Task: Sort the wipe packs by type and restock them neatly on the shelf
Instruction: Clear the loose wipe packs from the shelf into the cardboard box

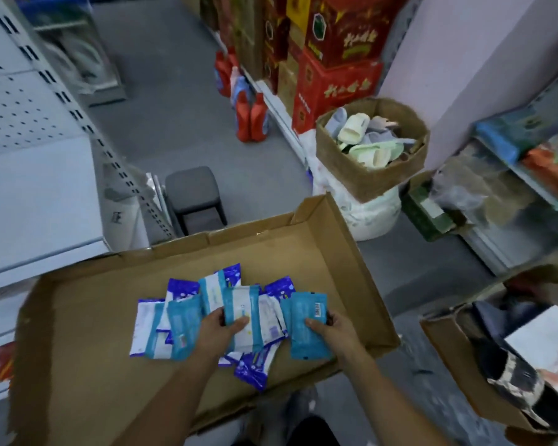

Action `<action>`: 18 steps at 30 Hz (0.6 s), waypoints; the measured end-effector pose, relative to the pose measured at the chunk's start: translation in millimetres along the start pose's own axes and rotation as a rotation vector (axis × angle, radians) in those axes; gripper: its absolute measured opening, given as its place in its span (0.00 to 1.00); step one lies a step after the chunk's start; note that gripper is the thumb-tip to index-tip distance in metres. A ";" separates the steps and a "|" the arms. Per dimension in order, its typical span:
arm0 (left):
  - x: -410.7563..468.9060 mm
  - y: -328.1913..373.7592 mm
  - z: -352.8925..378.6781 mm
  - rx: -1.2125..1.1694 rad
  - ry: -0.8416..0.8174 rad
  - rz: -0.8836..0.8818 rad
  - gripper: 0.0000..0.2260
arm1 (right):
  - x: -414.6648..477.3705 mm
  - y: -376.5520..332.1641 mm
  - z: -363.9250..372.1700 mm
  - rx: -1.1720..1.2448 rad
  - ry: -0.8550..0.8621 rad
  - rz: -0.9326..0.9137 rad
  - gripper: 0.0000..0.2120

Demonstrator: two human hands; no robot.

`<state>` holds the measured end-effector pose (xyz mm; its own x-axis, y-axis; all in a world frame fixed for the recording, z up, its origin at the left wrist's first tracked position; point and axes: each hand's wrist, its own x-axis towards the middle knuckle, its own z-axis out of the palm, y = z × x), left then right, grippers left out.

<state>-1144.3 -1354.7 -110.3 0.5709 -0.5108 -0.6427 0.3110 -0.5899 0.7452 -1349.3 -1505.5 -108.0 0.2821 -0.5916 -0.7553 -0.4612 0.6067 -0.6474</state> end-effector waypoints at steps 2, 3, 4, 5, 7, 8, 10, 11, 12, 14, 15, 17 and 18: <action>9.9 -1.2 12.0 0.017 0.050 -0.022 0.12 | 19.8 -1.6 1.3 -0.038 -0.050 0.047 0.16; 15.5 -1.5 19.4 0.023 0.073 -0.037 0.13 | 30.7 -2.8 2.2 -0.053 -0.071 0.065 0.16; 22.4 -2.8 26.8 0.019 0.091 -0.060 0.14 | 42.7 -3.9 2.6 -0.067 -0.088 0.074 0.15; 25.5 -2.3 34.3 -0.001 0.114 -0.089 0.15 | 52.5 -6.3 3.7 -0.095 -0.103 0.081 0.14; 34.0 -2.6 47.2 -0.035 0.170 -0.137 0.14 | 71.2 -13.1 5.6 -0.140 -0.139 0.085 0.14; 39.4 -3.3 52.3 -0.040 0.193 -0.150 0.13 | 81.6 -15.6 6.7 -0.163 -0.155 0.076 0.14; 48.4 -2.5 58.1 -0.022 0.234 -0.168 0.13 | 96.5 -23.8 9.8 -0.229 -0.166 0.038 0.13; 52.4 -2.0 60.2 -0.001 0.236 -0.171 0.13 | 102.1 -28.4 11.1 -0.279 -0.179 0.002 0.13; 55.2 -1.9 60.9 0.011 0.237 -0.181 0.14 | 107.8 -32.5 11.9 -0.329 -0.199 -0.038 0.14; 53.7 1.3 61.1 0.051 0.260 -0.194 0.18 | 110.8 -44.7 10.1 -0.475 -0.222 -0.114 0.17; 51.9 2.7 60.0 0.084 0.287 -0.193 0.22 | 109.9 -50.4 8.6 -0.535 -0.210 -0.150 0.19; 44.0 8.3 55.3 0.135 0.350 -0.186 0.32 | 107.4 -60.6 10.7 -0.566 -0.200 -0.197 0.18; 37.7 13.5 52.6 0.123 0.368 -0.175 0.35 | 105.5 -67.2 14.2 -0.525 -0.228 -0.212 0.18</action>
<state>-1158.5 -1414.9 -133.8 0.7576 -0.1523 -0.6347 0.3469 -0.7297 0.5892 -1276.6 -1601.1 -145.6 0.5595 -0.5073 -0.6554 -0.7120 0.1105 -0.6934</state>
